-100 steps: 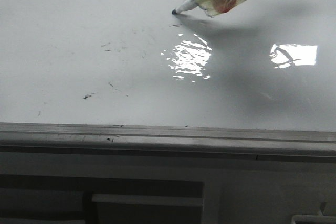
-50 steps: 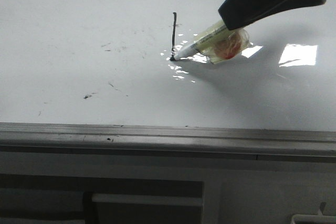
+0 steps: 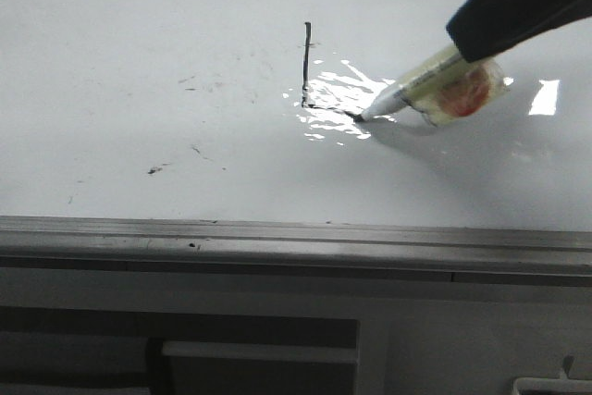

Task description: Write number 5 on whiteboard

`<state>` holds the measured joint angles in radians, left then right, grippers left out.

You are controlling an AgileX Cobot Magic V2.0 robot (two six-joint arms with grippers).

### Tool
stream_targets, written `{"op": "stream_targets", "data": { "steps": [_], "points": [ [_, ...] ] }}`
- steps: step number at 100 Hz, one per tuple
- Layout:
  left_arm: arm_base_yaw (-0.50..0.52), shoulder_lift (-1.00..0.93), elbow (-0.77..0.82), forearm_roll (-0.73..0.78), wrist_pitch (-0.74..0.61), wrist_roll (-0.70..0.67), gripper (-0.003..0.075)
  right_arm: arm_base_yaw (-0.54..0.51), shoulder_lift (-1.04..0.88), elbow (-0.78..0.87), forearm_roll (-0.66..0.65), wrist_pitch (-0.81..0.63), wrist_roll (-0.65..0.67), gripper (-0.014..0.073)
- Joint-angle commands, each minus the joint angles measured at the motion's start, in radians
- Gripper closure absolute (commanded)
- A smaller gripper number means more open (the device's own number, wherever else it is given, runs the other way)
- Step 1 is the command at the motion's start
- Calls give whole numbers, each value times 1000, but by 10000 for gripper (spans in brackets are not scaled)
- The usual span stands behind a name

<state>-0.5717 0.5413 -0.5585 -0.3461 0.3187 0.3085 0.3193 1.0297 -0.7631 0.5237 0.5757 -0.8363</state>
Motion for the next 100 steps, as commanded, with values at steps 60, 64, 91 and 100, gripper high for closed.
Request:
{"op": "stream_targets", "data": {
  "steps": [60,64,91,100],
  "points": [
    [3,1,-27,-16,-68,-8,741,200,65,-37,-7,-94,58,646],
    [3,1,-27,-16,-68,-8,741,200,48,-68,-9,-78,58,646],
    [3,1,-27,-16,-68,-8,741,190,-30,-199,-127,-115,58,646],
    [3,1,-27,-16,-68,-8,741,166,-19,-192,-139,-115,58,646]
  ]
}}
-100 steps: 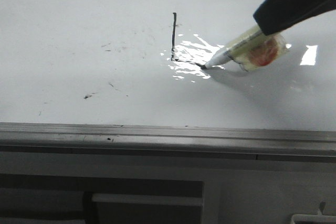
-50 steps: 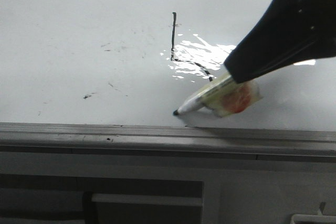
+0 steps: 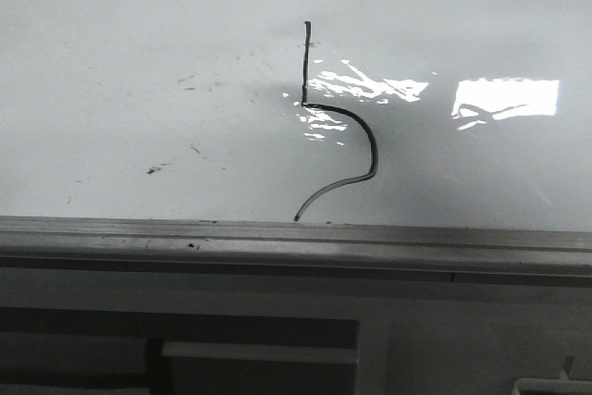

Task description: Write number 5 on whiteboard

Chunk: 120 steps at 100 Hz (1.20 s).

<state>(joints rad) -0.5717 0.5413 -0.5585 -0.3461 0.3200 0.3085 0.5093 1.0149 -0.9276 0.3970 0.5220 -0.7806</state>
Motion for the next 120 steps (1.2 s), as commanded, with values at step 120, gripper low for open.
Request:
{"op": "stream_targets", "data": {
  "steps": [120],
  "points": [
    [3,1,-27,-16,-69,-8,741,-251,57,-4,-104,-7,105,645]
  ]
}}
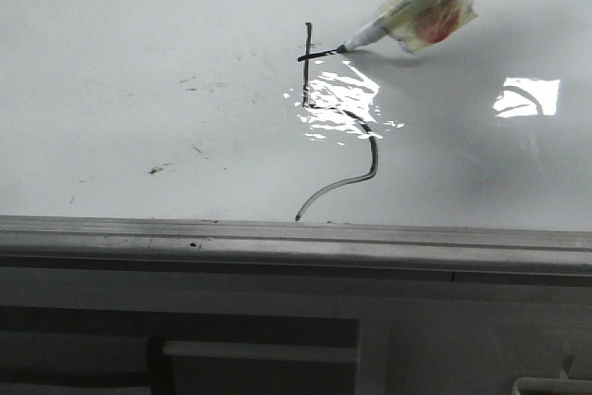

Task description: Write number 5 on whiteboard

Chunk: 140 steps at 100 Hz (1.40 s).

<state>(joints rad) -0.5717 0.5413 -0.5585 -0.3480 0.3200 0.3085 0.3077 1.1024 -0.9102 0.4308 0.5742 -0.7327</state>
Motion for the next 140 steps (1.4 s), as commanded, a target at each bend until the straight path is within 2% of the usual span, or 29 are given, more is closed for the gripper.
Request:
{"op": "stream_targets", "data": {
  "steps": [1,28,38,48,56,66,73,79,86,93,112,133,140],
  "points": [
    [3,1,-27,-14,-69,-8,741,-52,-34,-21,-145,-57,61,645],
    [3,1,-23,-14,-69,-8,740,-69,-77,-21,-154,-11,69,646],
    [3,1,-23,-14,-69,-8,739,-34,-114,-36,-118,-2,65,646],
    [3,14,-23,-14,-37,-2,716,49,-172,-41,-113,-3,65,646],
    [3,51,-25,-5,48,2,621,128,-205,-41,-113,6,65,646],
    [1,122,-31,-12,120,42,393,239,-204,-41,-113,36,34,646],
    [-24,168,-50,-32,131,143,262,323,-184,-36,-113,50,7,646],
    [-60,203,-78,-59,144,256,217,392,-159,-36,-115,59,-13,646],
    [-116,252,-114,-103,165,364,228,457,-126,-36,-120,52,-13,646],
    [-181,306,-143,-129,168,416,258,506,-95,-36,-120,42,-13,646],
    [-324,450,-180,-130,113,419,351,586,-46,-36,-122,38,-13,646],
    [-375,538,-184,-130,63,419,395,595,-46,-36,-122,37,-13,646],
    [-375,547,-184,-130,50,419,438,595,-46,-36,-122,42,-13,646]
  ]
}}
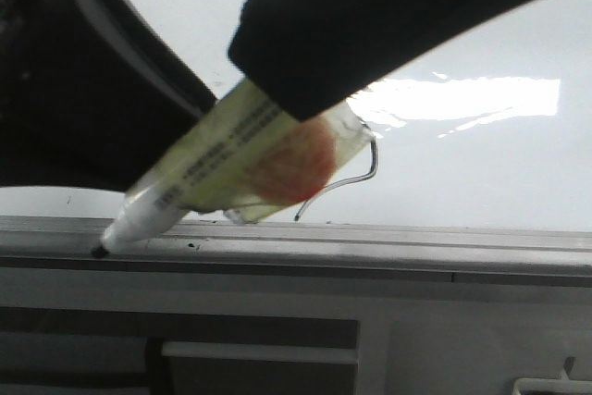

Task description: Write number 5 on whiteboard

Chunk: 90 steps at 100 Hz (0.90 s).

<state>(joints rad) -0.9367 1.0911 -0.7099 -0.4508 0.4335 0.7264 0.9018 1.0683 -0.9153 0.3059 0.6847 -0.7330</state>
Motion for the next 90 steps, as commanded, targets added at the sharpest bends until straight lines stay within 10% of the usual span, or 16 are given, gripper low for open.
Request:
{"op": "stream_targets", "data": {
  "steps": [1,22,74,90],
  "points": [
    [-10,-2,-33,-27,-63,1,451,1,-12,-31,3,-69,-13,646],
    [-10,-2,-33,-27,-103,1,741,1,-12,-31,6,-65,-13,646],
    [-10,-27,-42,-17,-90,1,734,1,-12,-31,6,-69,-13,646],
    [-10,-66,-56,-5,-62,1,473,1,-18,-31,4,-83,-13,646]
  ]
}}
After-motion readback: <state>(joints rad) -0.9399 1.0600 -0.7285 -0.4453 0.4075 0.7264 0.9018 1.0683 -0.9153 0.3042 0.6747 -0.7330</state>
